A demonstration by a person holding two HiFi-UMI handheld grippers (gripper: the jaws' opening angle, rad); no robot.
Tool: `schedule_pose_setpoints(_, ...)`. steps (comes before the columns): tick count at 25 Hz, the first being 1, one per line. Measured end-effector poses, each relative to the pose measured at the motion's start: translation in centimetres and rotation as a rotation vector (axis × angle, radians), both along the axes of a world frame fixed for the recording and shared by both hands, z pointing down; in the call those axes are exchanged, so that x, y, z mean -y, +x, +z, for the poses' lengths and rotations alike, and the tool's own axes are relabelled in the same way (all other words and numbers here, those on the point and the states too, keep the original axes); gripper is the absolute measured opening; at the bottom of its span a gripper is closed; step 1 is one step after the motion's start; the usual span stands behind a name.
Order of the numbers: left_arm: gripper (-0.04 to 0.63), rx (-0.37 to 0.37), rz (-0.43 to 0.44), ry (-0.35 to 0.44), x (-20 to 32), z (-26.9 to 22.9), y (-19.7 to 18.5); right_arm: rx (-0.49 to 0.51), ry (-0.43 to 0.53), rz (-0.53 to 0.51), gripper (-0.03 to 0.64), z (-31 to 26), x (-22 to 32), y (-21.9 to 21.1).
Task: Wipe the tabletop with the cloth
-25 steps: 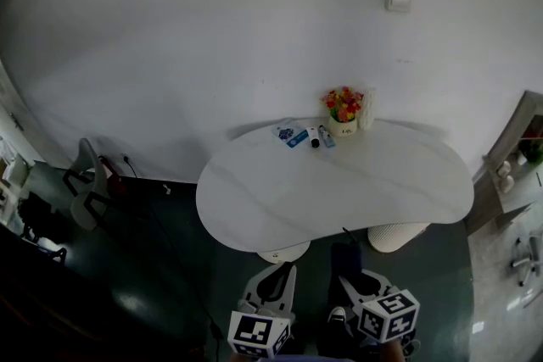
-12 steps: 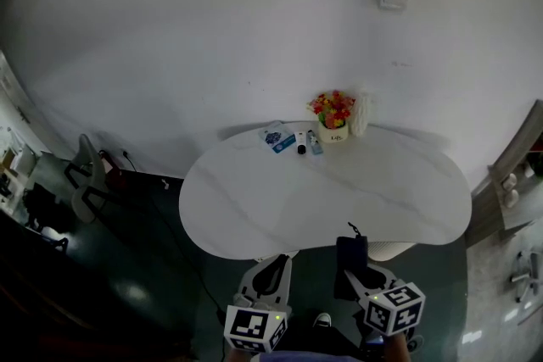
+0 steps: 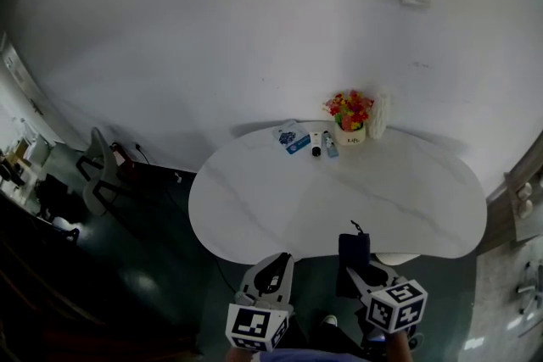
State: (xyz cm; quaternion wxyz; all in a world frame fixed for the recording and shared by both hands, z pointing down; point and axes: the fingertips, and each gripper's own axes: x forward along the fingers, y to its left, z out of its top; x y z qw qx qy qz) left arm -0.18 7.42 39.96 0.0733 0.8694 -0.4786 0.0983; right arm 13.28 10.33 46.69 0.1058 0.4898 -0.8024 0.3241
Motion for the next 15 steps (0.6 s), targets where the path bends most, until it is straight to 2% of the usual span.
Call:
schedule_pose_setpoints(4,0.026,0.000,0.008,-0.002,2.5,0.5,-1.7,-0.010,-0.001,0.001,0.098,0.3,2.6,-1.8)
schedule_pose_setpoints(10,0.026,-0.007,0.076,-0.003,7.4,0.5,-4.5,-0.021,-0.006,0.009,0.098,0.0,7.8,-6.2)
schedule_pose_setpoints(15,0.026,0.023,0.122,0.011,11.7,0.0,-8.0,-0.028,-0.018,0.011,0.098,0.3,12.6,-10.9)
